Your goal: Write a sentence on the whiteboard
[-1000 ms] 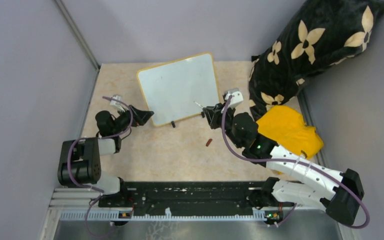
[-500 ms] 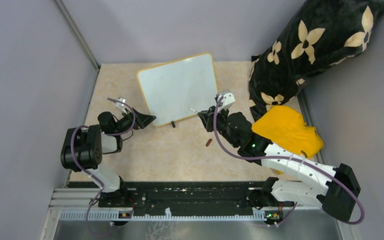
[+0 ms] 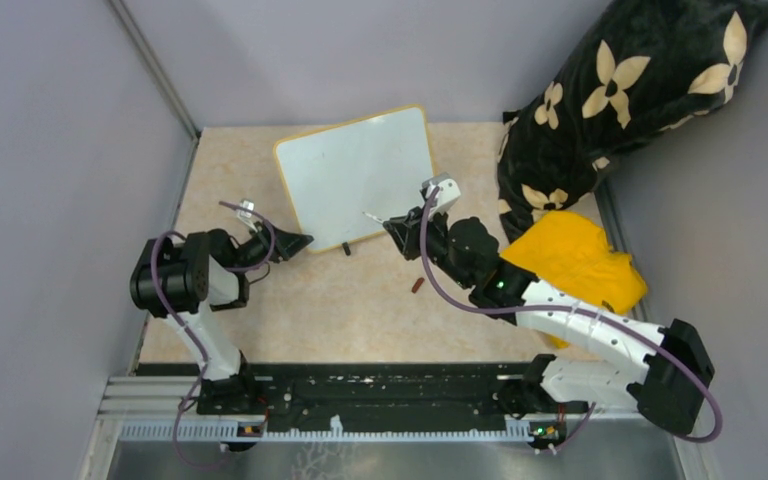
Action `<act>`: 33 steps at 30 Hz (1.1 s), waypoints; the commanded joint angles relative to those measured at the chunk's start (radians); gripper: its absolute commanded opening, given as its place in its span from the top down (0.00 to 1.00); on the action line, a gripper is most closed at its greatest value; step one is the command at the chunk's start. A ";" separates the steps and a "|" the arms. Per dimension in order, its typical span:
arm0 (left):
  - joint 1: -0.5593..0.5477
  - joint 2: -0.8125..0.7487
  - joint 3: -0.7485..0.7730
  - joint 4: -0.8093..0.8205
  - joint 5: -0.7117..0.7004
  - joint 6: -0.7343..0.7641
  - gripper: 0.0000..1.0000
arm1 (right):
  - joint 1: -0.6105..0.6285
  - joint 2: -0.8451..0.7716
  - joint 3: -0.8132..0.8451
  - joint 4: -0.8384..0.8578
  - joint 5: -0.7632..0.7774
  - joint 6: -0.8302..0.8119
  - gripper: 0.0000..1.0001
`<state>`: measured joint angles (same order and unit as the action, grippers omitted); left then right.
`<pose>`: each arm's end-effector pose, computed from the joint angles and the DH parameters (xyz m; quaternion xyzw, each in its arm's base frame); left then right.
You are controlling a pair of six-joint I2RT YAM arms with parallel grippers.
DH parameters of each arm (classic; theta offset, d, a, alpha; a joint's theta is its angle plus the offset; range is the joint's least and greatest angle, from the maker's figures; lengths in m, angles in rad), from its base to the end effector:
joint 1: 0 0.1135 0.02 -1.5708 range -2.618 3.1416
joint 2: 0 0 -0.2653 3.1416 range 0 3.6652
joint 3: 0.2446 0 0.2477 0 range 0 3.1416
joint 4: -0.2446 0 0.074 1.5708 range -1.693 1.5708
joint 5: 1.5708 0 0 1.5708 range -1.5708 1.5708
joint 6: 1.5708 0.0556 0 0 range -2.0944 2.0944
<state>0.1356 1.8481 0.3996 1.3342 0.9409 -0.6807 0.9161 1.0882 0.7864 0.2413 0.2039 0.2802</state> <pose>0.2910 -0.0056 0.1253 0.0129 0.7304 -0.4855 0.4803 0.1748 0.2092 0.3266 -0.1602 0.7099 0.3227 0.6052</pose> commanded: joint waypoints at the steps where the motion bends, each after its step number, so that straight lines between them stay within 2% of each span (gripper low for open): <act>1: 0.003 0.015 0.005 0.092 0.019 -0.011 0.35 | 0.009 0.016 0.050 0.049 -0.018 -0.008 1.00; 5: -0.004 0.008 0.005 0.068 0.003 0.008 0.43 | 0.010 0.025 0.048 0.051 -0.024 -0.004 1.00; 10: -0.033 -0.066 -0.031 0.026 -0.047 0.085 0.29 | 0.013 0.022 0.048 0.049 -0.026 -0.004 1.00; 12: -0.036 -0.143 -0.051 -0.013 -0.069 0.143 0.27 | 0.012 0.018 0.043 0.058 -0.027 -0.001 1.00; 15: -0.036 -0.265 -0.069 -0.196 -0.154 0.225 0.24 | 0.012 0.012 0.031 0.077 -0.035 0.010 1.00; 20: -0.030 -0.307 -0.068 -0.273 -0.127 0.236 0.24 | 0.013 0.013 0.014 0.102 -0.057 0.025 1.00; 28: -0.031 -0.208 -0.041 -0.206 -0.092 0.206 0.24 | 0.015 0.004 0.005 0.100 -0.064 0.026 1.00; 33: -0.025 -0.110 -0.037 -0.067 -0.047 0.157 0.26 | 0.015 0.002 0.003 0.092 -0.053 0.016 1.00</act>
<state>0.1062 1.6764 0.3435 1.1309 0.8345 -0.4953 0.9211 1.1137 0.7849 0.2913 0.1547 0.2989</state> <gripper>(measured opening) 0.750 0.122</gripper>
